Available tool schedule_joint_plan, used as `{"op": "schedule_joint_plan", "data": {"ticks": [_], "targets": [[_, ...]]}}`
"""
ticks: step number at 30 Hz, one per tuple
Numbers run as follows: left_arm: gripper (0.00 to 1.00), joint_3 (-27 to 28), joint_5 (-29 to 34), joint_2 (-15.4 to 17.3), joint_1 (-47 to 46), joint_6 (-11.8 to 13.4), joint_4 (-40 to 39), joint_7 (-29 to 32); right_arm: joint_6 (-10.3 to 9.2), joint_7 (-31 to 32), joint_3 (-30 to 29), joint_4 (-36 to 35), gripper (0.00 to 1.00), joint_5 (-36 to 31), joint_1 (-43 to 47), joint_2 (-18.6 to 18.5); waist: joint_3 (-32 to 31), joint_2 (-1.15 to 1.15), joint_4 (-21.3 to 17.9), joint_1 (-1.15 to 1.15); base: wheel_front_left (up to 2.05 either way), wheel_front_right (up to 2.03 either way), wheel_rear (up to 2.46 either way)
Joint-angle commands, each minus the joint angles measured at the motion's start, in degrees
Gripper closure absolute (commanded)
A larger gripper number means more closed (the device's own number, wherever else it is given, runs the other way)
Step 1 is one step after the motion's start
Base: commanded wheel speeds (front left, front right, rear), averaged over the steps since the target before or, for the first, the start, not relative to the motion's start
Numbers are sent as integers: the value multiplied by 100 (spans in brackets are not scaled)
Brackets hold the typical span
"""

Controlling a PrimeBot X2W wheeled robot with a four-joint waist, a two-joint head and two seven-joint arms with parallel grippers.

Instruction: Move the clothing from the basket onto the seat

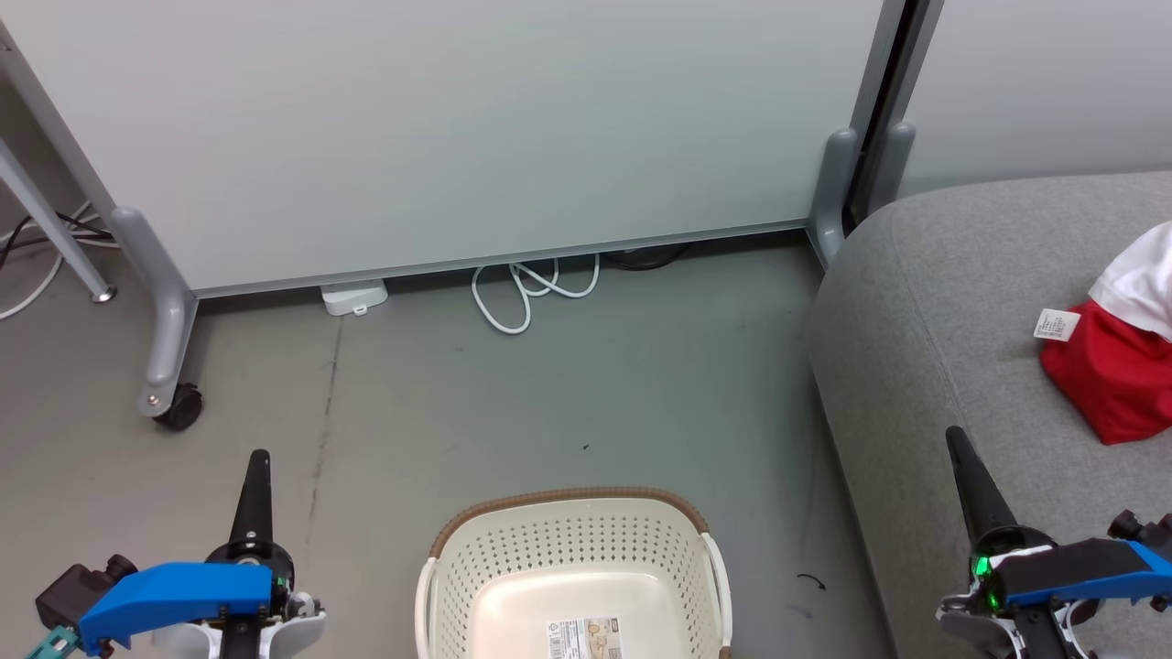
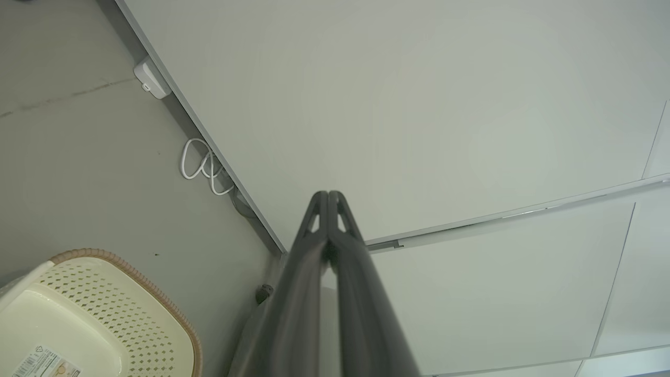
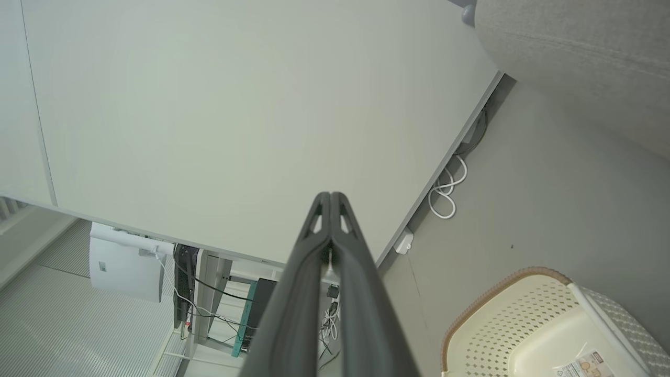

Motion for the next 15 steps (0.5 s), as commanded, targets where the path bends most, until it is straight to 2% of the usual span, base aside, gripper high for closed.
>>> {"op": "schedule_joint_plan", "data": {"ticks": [1, 15], "targets": [[100, 25, -90, 4, -114, -12, -62, 27, 3, 21, -15, -13, 100, 101, -106, -37, -2, 0, 0, 0, 0, 0, 0], [100, 101, -718, -9, -148, -14, -116, 202, 4, 89, -81, 54, 100, 792, -163, -30, -42, 0, 4, 0, 0, 0, 0]]}}
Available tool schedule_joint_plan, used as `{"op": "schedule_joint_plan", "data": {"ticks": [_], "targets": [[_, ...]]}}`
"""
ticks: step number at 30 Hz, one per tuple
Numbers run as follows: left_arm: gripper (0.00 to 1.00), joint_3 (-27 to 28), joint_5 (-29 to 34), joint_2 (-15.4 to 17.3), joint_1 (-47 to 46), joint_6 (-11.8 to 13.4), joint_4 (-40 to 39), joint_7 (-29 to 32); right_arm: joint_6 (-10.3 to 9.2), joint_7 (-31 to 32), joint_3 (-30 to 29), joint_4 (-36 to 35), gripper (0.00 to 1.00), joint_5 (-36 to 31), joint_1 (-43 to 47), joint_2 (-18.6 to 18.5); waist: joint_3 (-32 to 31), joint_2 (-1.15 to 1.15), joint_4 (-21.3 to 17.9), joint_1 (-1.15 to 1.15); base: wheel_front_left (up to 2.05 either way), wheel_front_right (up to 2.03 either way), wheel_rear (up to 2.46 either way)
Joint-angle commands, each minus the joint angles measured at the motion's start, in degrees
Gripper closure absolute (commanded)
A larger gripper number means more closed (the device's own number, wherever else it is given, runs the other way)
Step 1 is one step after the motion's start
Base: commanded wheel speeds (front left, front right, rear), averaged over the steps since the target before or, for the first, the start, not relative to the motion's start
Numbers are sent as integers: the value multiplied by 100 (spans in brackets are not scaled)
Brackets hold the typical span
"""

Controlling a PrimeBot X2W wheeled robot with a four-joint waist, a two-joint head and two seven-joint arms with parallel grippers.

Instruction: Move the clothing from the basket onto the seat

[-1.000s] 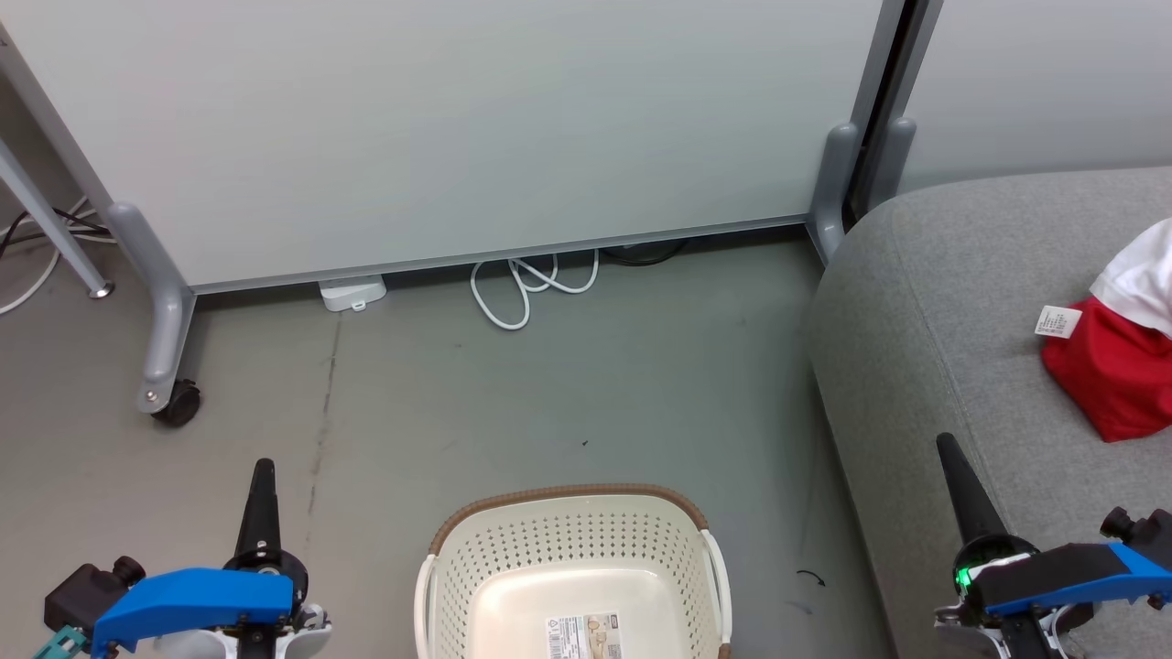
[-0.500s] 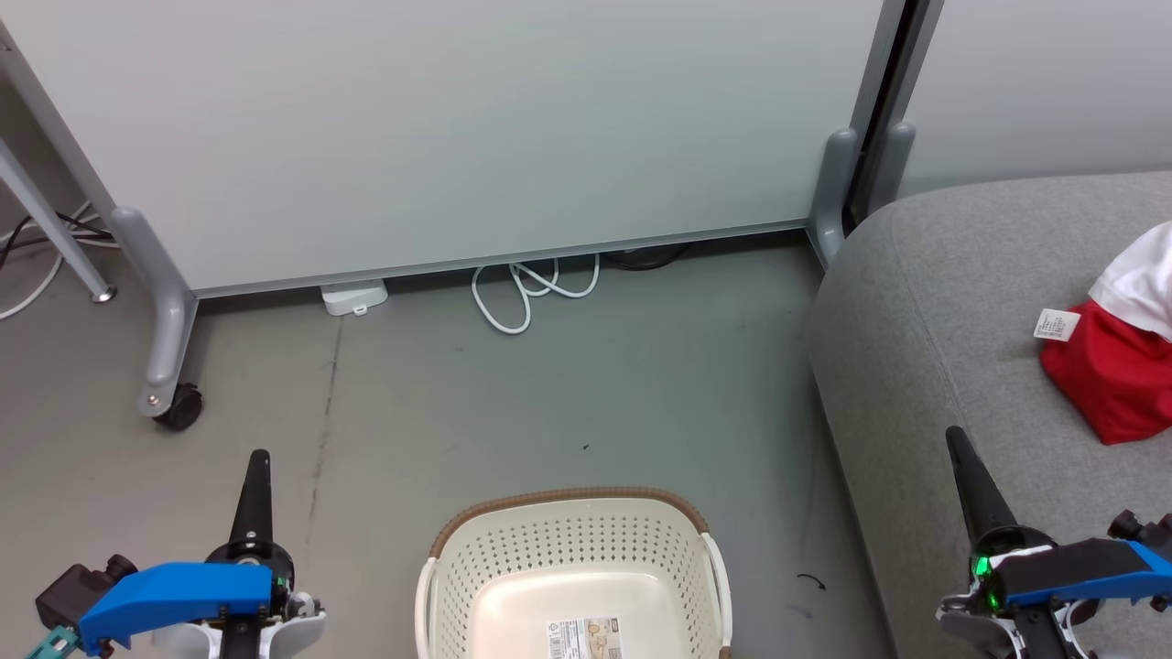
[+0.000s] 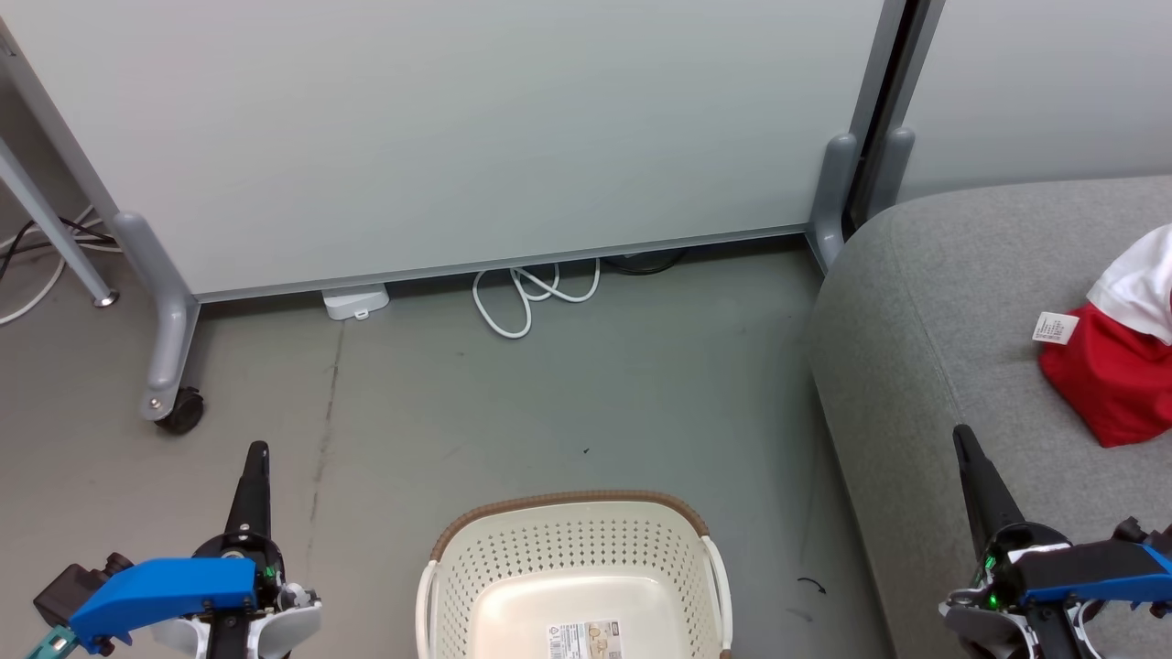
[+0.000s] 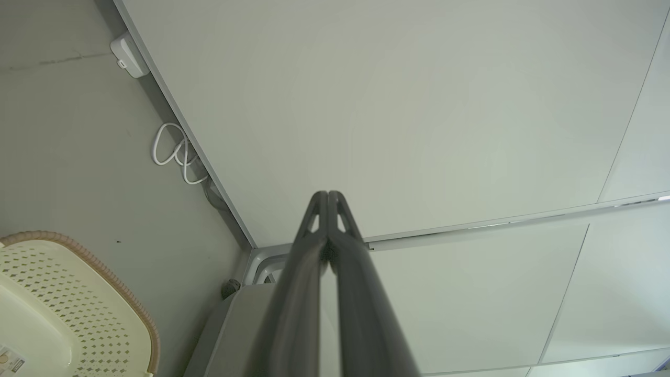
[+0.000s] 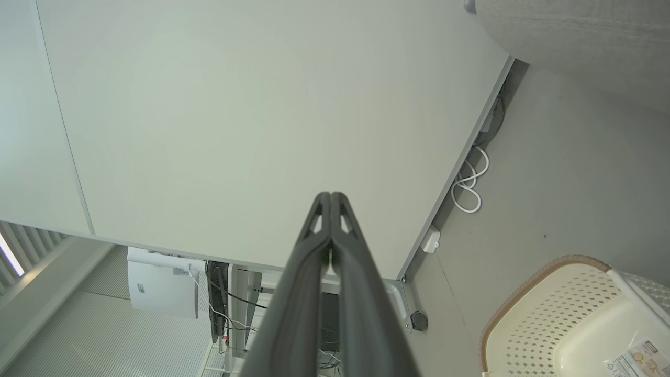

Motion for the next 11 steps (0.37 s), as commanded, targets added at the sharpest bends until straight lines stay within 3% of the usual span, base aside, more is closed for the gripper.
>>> {"op": "schedule_joint_plan", "data": {"ticks": [1, 11], "targets": [[100, 43, -94, 4, -98, -14, -52, 41, 4, 23, -20, -4, 100, 102, -126, -30, -2, 0, 0, 0, 0, 0, 0], [100, 86, -495, -5, -128, -15, -85, 150, 4, 65, -61, 40, 100, 551, -147, -24, -31, 0, 3, 0, 0, 0, 0]]}}
